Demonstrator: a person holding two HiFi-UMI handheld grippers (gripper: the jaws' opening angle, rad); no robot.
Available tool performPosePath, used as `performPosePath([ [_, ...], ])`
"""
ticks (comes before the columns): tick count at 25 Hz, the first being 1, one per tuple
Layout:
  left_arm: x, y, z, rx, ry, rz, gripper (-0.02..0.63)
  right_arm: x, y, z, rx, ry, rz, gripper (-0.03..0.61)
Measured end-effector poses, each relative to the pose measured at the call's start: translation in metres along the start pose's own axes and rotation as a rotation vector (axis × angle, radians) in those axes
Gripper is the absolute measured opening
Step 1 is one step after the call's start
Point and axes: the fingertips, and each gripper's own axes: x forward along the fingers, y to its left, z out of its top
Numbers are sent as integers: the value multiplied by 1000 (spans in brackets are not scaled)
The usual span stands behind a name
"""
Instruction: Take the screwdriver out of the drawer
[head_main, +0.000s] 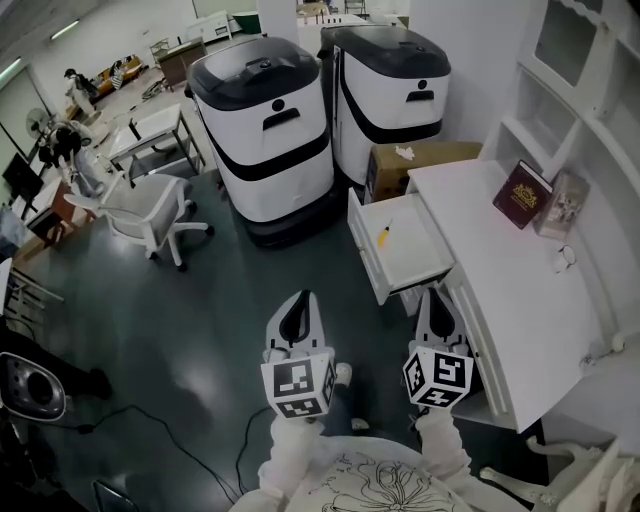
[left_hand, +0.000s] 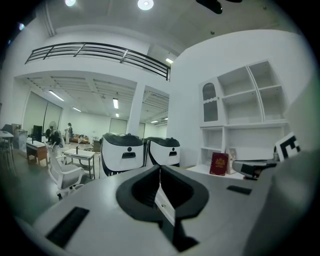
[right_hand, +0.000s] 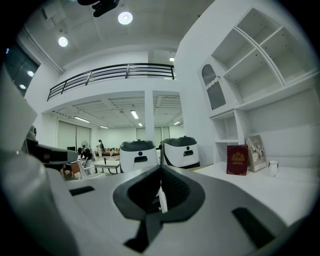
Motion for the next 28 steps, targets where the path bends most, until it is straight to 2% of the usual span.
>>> performPosePath([
  [13,130,31,42,10,-18,-73,11,119,-7,29,7,-21,-62,3],
  [20,173,43,43,23,-1,-107,11,159,-6,28,15,-10,-90,3],
  [28,205,53,35,17,34,-104,11,194,-4,15,20,35,-91,3],
])
